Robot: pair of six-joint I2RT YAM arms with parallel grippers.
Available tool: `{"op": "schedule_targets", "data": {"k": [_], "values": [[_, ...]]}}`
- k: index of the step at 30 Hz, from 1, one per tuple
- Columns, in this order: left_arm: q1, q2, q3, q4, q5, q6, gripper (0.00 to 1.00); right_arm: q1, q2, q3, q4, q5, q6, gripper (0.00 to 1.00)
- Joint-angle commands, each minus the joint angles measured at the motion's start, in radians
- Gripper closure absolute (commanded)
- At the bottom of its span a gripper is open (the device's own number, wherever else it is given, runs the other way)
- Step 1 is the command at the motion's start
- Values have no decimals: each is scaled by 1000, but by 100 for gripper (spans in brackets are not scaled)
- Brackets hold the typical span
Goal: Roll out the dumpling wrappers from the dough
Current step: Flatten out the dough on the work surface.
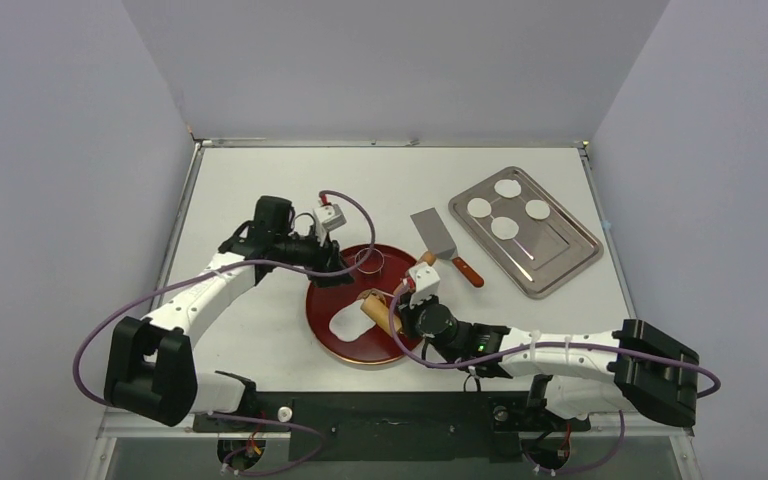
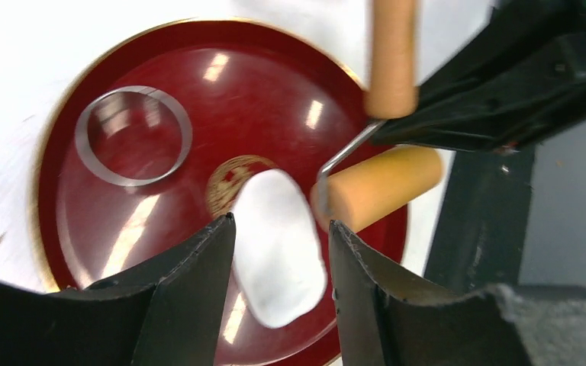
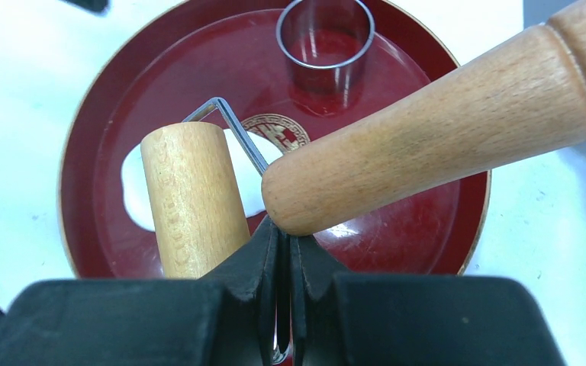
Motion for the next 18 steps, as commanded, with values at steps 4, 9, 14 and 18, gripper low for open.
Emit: {"op": "schedule_targets", "data": {"k": [4,9,14,18], "values": [[-176,18,85,-83,77,91,51,33,-61,66,38,-100,-127,100],[-212,51,117,-92,68,96,49,42,-67,77,27,-121,-149,100],[-231,105,119,-131,90,144,48,45,-82,78,28,-113,-159,100],[-243,139,114,-152,137,174,45,45,-92,74,36,-110,-165,100]]}}
